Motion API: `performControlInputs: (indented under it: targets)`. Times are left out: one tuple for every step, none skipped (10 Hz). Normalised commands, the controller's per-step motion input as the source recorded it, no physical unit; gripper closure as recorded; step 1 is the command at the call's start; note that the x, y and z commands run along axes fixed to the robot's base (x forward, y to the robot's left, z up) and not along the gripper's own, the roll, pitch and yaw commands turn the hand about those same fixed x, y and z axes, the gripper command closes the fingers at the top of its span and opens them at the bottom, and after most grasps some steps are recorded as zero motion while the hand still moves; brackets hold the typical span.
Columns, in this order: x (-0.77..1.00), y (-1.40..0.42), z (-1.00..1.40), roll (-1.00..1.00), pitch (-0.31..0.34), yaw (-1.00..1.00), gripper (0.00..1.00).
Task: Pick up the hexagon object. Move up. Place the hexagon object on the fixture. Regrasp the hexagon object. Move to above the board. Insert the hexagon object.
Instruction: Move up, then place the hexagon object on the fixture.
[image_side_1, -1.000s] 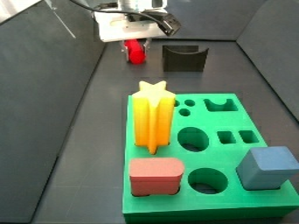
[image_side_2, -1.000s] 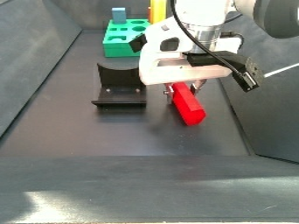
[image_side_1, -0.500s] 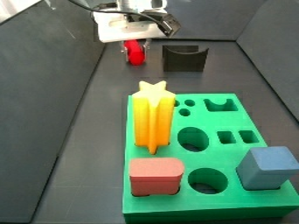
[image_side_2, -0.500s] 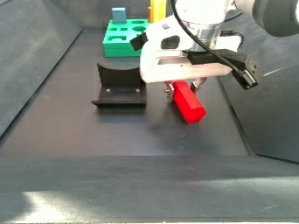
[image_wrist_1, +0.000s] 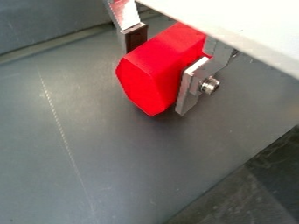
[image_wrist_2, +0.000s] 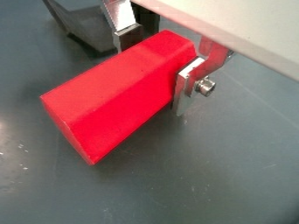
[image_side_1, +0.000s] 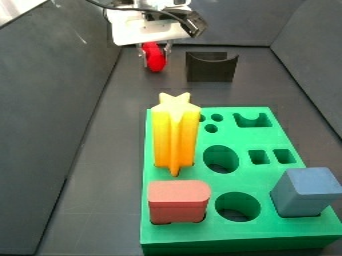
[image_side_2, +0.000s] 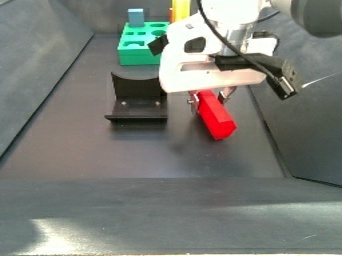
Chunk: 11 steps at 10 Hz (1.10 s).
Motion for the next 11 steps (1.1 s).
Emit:
performControlInputs:
  targets:
    - [-0.06, 0.02, 0.69, -0.01, 0.041, 0.02, 1.0]
    - [-0.03, 0.01, 0.57, -0.02, 0.042, 0.02, 1.0]
    - [-0.02, 0.0, 0.37, -0.03, 0.044, 0.02, 1.0]
    - [0.0, 0.0, 1.0, 0.0, 0.0, 0.0, 1.0]
    - [0.01, 0.0, 1.0, -0.01, -0.011, 0.0, 1.0]
    - [0.0, 0.0, 1.0, -0.01, 0.003, 0.0, 1.0]
    - [-0.01, -0.01, 1.0, -0.02, 0.015, 0.01, 1.0]
    - [-0.01, -0.01, 1.0, -0.03, 0.015, 0.01, 1.0]
    - [-0.02, -0.01, 1.0, -0.04, 0.012, 0.02, 1.0]
    - [-0.02, -0.02, 1.0, -0.05, 0.014, 0.02, 1.0]
    - [-0.02, -0.02, 0.88, -0.06, 0.016, 0.03, 1.0]
